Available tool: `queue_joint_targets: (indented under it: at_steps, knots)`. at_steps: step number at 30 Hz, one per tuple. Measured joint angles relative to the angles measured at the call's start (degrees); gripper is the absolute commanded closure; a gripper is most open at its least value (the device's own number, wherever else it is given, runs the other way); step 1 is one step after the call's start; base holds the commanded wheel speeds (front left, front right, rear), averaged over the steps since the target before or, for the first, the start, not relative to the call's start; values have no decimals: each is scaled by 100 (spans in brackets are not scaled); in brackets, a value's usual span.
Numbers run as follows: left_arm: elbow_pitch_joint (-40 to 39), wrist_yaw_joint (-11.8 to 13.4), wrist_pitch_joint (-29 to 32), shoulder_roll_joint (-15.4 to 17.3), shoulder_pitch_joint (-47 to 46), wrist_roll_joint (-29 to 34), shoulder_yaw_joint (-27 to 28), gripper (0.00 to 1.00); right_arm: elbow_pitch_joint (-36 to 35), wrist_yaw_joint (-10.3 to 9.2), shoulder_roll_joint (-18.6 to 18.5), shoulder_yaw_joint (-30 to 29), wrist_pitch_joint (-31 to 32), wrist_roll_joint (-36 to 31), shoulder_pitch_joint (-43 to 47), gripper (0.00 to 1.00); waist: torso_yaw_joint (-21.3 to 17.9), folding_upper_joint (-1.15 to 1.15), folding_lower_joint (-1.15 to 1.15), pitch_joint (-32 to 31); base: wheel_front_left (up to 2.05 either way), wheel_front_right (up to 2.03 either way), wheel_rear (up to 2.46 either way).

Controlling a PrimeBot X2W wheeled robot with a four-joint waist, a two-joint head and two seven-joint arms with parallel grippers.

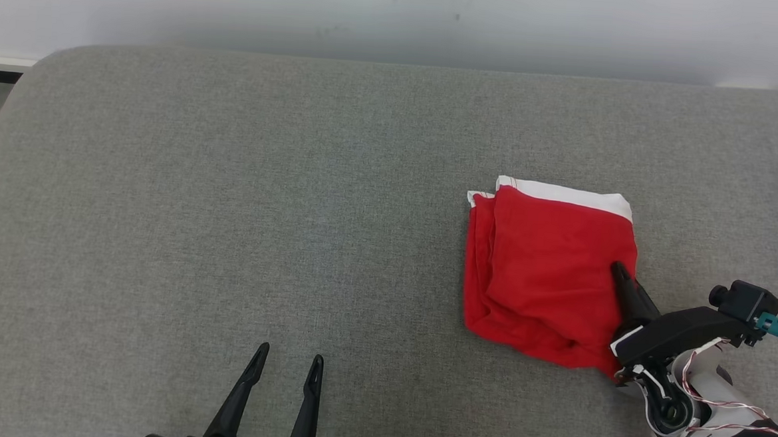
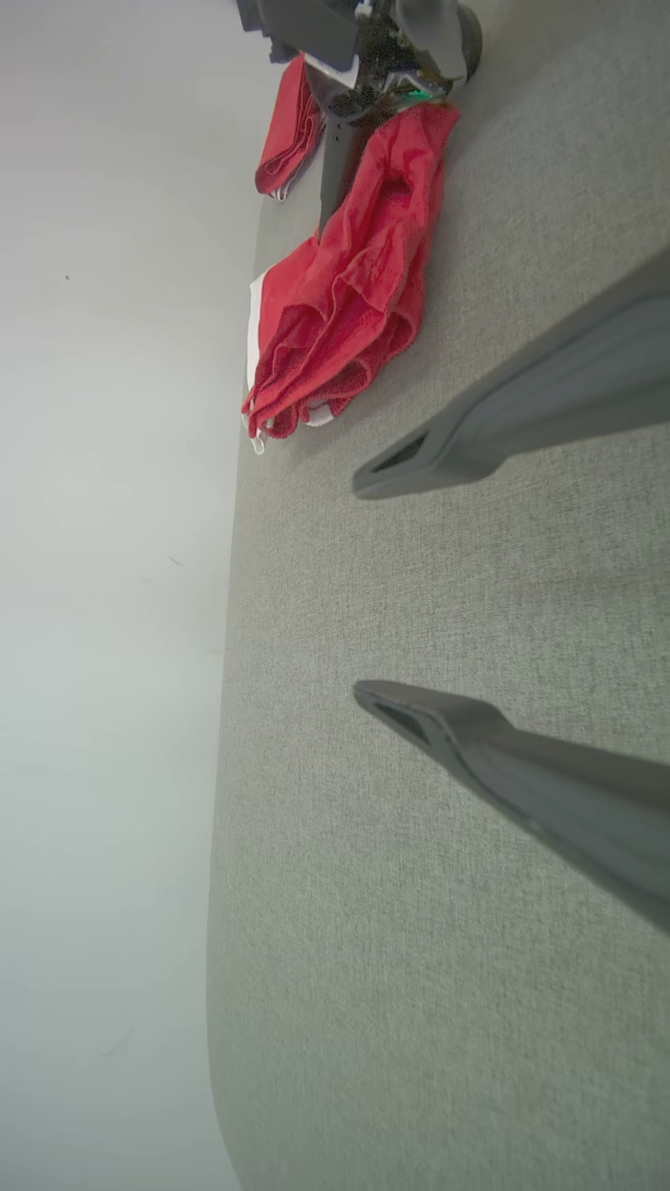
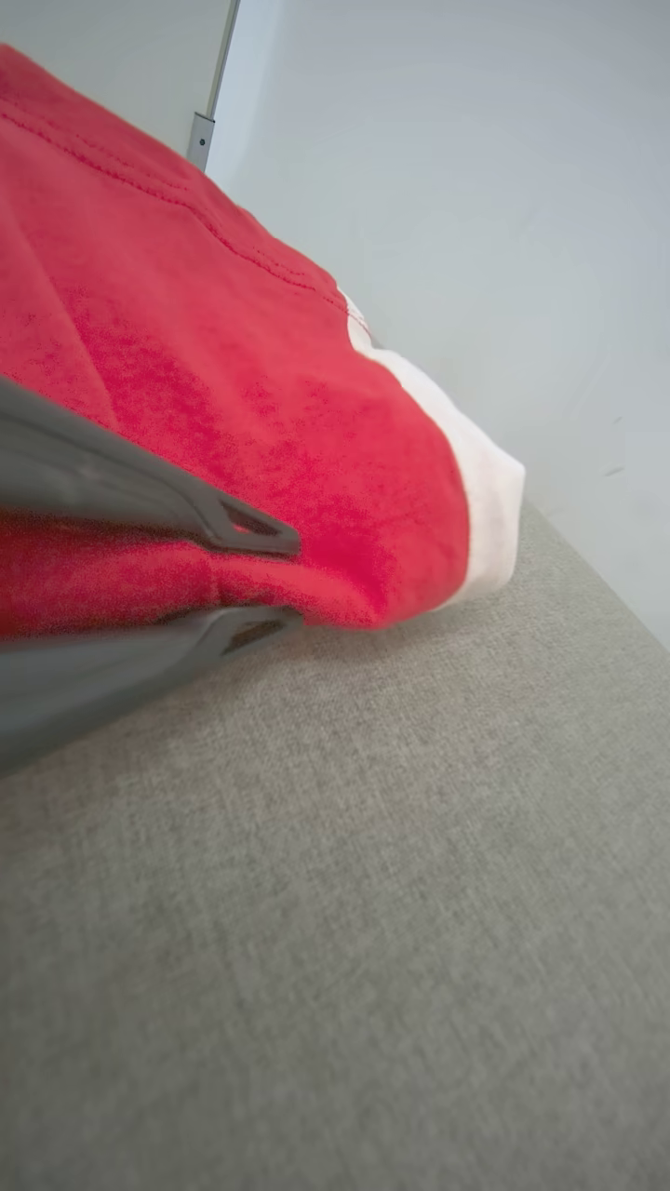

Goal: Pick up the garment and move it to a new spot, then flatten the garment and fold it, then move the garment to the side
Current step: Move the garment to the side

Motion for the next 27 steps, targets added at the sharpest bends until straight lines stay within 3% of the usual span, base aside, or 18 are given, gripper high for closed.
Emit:
queue_joint_targets:
  at_steps: [11, 27]
  knots:
    - [-35, 18, 0, 0, 5, 34, 54, 0, -290, 0, -140, -12, -69, -170, 42, 100, -256, 1, 0, -56, 0, 0, 0]
    - [-26, -123, 0, -2, 2, 264, 170, 0, -735, 0, -182, -1083, -75, -2392, 542, 100, -1127, 0, 0, -101, 0, 0, 0]
